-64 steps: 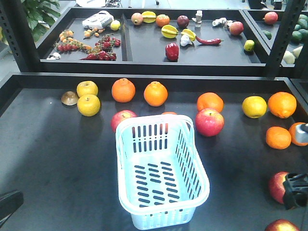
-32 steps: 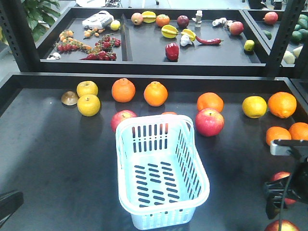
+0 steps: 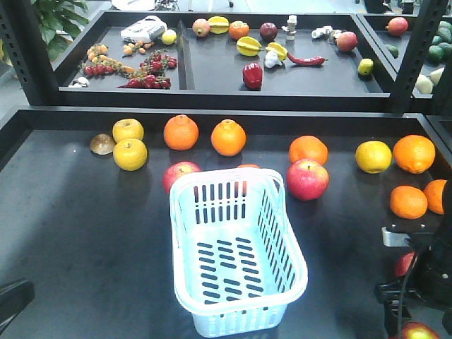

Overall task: Pick three apples into basket with both arms
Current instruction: 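Carry the red apple with the right gripper over the basket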

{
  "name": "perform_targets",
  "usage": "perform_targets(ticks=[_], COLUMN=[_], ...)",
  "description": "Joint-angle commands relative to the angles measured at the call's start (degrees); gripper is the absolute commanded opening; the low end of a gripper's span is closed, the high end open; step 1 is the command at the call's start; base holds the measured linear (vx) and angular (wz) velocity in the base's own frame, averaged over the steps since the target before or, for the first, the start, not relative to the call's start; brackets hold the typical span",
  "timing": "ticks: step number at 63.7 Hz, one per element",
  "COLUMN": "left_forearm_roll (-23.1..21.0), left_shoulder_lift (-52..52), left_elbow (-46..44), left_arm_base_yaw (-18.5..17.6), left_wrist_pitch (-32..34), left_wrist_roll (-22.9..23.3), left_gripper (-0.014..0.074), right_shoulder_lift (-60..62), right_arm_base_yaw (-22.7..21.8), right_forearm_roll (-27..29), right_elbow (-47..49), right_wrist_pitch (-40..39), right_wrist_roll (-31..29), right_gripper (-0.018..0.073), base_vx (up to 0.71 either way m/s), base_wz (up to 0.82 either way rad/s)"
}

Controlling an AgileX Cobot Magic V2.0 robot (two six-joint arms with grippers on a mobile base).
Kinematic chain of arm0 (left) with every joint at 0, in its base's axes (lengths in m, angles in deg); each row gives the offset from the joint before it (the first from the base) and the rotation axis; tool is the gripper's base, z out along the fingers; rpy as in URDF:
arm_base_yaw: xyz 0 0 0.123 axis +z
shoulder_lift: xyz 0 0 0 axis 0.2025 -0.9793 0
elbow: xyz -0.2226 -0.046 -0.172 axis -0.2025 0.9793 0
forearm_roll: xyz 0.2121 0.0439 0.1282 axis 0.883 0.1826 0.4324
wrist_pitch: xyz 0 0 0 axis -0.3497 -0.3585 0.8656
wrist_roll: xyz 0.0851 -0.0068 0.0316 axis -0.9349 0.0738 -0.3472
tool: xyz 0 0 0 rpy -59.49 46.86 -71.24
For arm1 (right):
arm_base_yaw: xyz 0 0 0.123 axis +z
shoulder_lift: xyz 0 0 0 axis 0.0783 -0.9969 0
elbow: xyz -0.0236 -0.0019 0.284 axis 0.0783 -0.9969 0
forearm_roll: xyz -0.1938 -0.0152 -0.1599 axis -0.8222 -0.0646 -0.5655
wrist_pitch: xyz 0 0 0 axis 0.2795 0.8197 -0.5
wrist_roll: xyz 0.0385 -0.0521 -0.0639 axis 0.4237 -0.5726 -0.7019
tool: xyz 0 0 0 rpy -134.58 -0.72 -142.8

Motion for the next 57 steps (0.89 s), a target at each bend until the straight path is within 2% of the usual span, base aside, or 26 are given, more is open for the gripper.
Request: perform_targets(ticks=[1, 57], left_forearm_roll=[-1.2, -1.2], left_shoulder_lift=[-0.3, -0.3], left_elbow=[-1.4, -1.4], left_arm_base_yaw=[-0.1, -0.1], left_wrist_pitch=[3.1, 3.1], left_wrist_roll=[0.5, 0.5], left_gripper=[-0.0008, -0.0008], right_shoulder_lift=[0.6, -9.5], right_arm_base_yaw=[-0.3, -0.3], right_forearm_roll=[-0.8, -2.6], right_elbow=[1.2, 1.2], right_wrist_pitch=[-0.3, -3.6], right_wrist_roll=[-0.4, 0.5], right_gripper=[0.0626, 0.0611], base_vx=[0.00, 0.00], base_wz=[0.00, 0.00])
